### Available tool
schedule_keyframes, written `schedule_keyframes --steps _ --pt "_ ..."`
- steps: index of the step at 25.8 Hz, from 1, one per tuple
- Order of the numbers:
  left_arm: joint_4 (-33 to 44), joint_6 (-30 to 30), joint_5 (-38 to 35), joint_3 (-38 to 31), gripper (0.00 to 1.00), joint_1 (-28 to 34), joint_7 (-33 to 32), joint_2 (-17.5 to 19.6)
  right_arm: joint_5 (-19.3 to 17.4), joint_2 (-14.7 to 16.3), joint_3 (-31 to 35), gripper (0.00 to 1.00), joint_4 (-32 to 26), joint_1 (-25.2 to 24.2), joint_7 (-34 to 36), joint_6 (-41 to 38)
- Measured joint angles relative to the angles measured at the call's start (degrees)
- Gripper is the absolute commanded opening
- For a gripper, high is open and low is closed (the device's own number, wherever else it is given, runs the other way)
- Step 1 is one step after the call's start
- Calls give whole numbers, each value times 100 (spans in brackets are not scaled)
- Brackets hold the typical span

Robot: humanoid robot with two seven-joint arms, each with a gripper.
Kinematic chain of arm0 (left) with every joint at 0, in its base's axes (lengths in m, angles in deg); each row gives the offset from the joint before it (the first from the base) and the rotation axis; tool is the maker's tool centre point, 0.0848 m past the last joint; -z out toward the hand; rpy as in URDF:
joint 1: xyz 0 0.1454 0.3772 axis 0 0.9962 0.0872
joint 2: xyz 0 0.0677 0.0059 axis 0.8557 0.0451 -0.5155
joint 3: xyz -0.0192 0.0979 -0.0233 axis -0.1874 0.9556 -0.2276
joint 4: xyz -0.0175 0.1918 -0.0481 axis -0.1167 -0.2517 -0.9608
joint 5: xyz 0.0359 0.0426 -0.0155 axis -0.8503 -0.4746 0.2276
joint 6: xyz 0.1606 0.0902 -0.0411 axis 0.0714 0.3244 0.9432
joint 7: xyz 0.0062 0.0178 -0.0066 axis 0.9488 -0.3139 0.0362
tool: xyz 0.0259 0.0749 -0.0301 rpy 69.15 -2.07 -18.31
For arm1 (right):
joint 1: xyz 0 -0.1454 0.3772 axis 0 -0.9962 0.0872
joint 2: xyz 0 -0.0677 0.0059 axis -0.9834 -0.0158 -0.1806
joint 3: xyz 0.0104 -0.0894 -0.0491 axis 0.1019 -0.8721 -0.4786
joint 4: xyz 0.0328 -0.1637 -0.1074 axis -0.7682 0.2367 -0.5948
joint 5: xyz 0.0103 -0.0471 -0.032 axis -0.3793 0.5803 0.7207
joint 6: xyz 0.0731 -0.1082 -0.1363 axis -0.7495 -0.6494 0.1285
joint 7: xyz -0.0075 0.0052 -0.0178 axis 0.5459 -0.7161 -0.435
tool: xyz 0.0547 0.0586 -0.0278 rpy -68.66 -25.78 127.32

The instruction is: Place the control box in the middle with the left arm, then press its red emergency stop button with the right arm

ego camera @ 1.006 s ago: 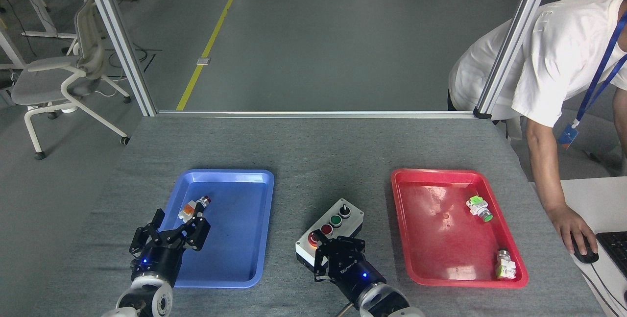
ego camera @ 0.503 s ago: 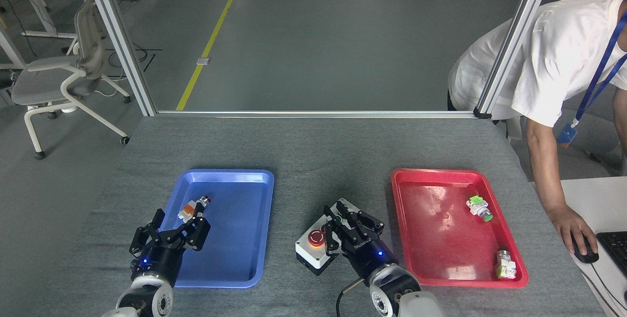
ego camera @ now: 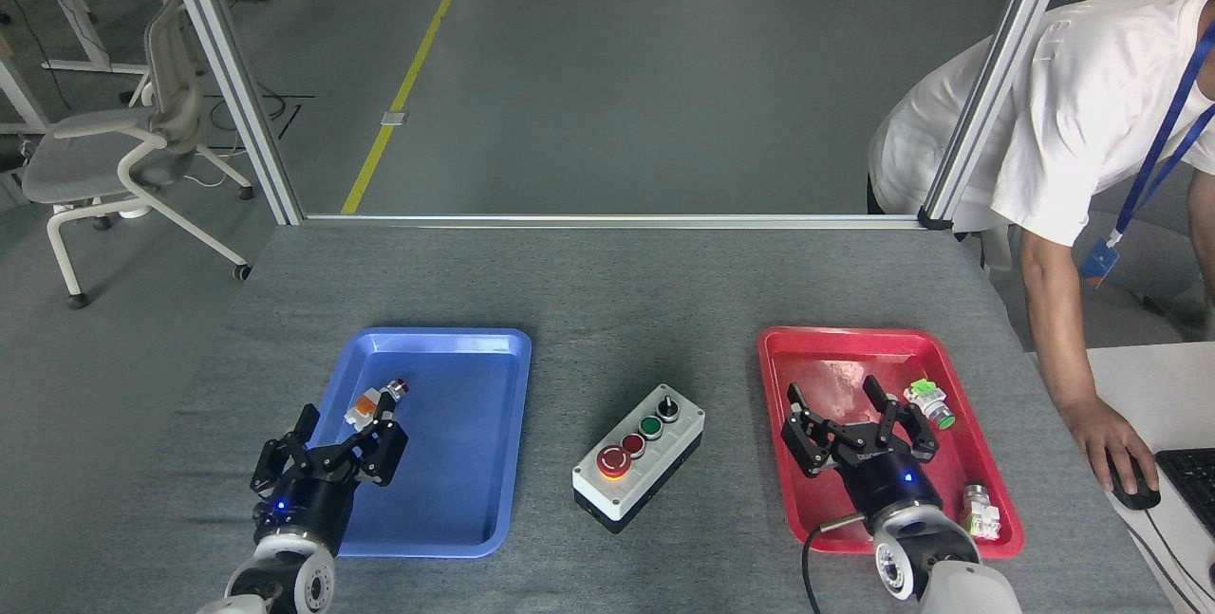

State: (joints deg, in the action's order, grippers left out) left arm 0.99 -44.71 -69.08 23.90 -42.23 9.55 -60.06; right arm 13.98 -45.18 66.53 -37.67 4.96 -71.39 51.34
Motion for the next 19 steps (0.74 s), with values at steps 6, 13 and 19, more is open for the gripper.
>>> schedule_keyframes --steps 6,13,19 --pt "0 0 0 0 99 0 0 0 -5 200 508 99 -275 -213 -51 0" --pt "-1 -3 0 0 99 0 0 0 -9 229 697 99 -406 -341 -70 -21" --pt "-2 -3 0 0 99 0 1 0 -16 237 766 99 -443 -410 -44 -28"
